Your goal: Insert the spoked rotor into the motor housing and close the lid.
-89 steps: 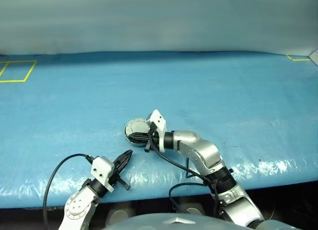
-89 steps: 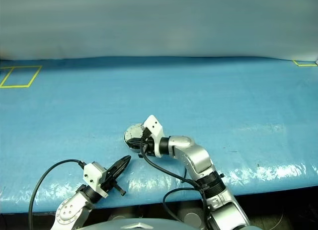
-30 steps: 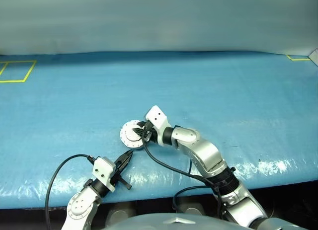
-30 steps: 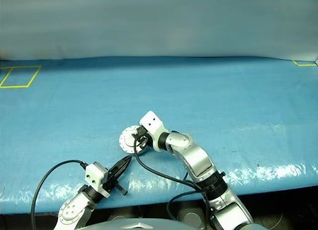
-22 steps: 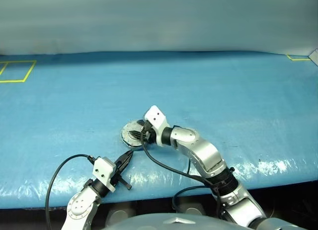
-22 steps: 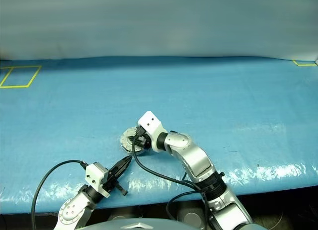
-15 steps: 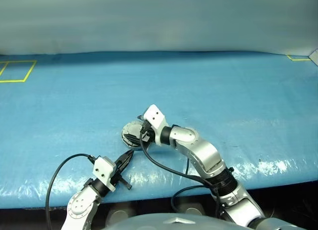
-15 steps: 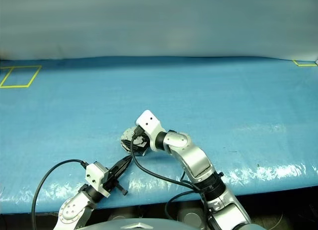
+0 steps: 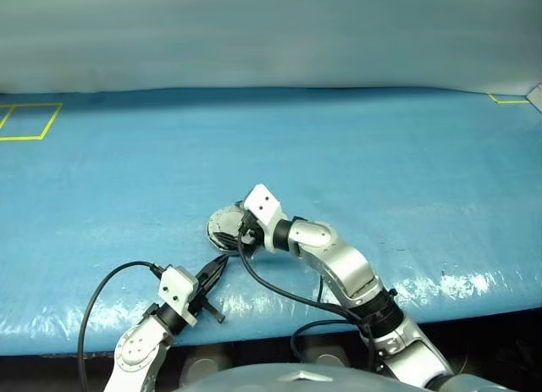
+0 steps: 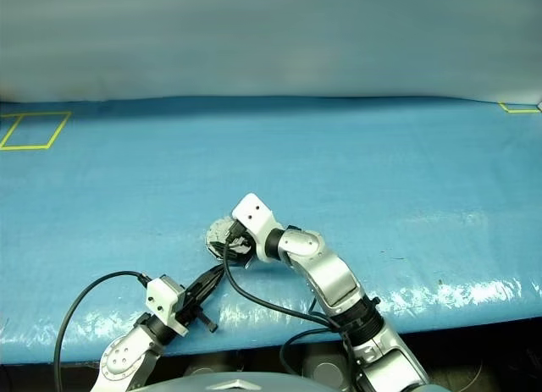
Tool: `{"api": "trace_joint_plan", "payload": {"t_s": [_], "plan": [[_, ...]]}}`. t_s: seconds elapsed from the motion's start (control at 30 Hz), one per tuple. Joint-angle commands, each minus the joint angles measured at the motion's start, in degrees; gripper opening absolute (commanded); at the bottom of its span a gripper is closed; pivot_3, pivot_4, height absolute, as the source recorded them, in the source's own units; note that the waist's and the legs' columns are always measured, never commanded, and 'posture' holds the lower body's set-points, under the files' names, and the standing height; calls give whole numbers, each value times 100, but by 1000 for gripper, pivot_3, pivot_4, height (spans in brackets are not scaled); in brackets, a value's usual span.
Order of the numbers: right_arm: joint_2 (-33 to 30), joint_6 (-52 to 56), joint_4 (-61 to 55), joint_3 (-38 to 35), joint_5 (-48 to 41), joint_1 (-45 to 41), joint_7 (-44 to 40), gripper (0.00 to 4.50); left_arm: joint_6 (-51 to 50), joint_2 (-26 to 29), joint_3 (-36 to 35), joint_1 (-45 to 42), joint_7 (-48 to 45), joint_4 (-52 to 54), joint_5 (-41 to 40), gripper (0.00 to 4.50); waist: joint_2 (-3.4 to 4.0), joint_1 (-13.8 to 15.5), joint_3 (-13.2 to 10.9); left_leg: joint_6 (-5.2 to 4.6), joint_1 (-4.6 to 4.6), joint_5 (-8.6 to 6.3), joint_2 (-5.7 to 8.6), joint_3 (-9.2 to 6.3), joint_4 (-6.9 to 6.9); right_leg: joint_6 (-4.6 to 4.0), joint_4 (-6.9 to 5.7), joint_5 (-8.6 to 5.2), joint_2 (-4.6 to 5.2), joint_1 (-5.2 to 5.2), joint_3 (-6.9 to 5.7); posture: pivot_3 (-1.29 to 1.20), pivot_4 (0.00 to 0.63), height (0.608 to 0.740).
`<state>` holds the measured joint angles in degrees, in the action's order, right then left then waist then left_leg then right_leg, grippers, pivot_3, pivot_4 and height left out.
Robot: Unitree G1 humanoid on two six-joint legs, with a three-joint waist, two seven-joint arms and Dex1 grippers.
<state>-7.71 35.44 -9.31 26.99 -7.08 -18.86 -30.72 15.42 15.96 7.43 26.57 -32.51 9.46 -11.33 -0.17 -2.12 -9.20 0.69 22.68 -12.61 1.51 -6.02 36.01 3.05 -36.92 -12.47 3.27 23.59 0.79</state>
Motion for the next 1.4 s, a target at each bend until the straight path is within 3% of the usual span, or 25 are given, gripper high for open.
{"api": "trace_joint_plan", "payload": {"t_s": [0.03, 0.13, 0.23, 0.33, 1.1, 1.4], "plan": [[16, -257, -5, 19, 61, 16, -3, 4470, 24, -7, 7, 6, 12, 102, -35, 0, 0, -1, 0, 0, 0, 0, 0, 0, 0, 0, 0, 0, 0, 0, 0, 0, 150, 740], [34, -328, 77, -6, 86, 31, 12, 4470, 23, -9, 13, 0, 13, 102, -33, 0, 0, 0, 0, 0, 0, 0, 0, 0, 0, 0, 0, 0, -1, 0, 0, 0, 150, 740], [52, -391, 128, -28, 130, 36, 45, 3924, 21, -11, 16, -11, 14, 101, -29, 0, 0, 0, 0, 0, 0, 0, 0, 0, 0, 0, 0, 0, -1, 0, 0, 0, 150, 740], [71, -382, 103, -39, 134, 35, 40, 3046, 21, -8, 10, -15, 16, 98, -27, 0, 0, 2, 0, 0, -1, 0, 0, -1, 1, 0, -1, 0, -1, -2, 0, 0, 150, 740], [267, 689, -358, 349, 478, -294, 456, 3049, 22, -3, 18, 45, 20, 89, -7, 0, 0, -1, 0, 0, -1, 0, 0, -1, 3, 0, -1, 0, 0, -1, 0, 0, 150, 740], [630, 1299, -376, 137, 475, -256, 941, 3049, -6, 16, 35, 55, -9, 114, -11, 0, 0, -3, 1, 0, -2, 0, -2, -2, 3, 0, -2, 0, -1, 0, 0, 0, 150, 740]]}}
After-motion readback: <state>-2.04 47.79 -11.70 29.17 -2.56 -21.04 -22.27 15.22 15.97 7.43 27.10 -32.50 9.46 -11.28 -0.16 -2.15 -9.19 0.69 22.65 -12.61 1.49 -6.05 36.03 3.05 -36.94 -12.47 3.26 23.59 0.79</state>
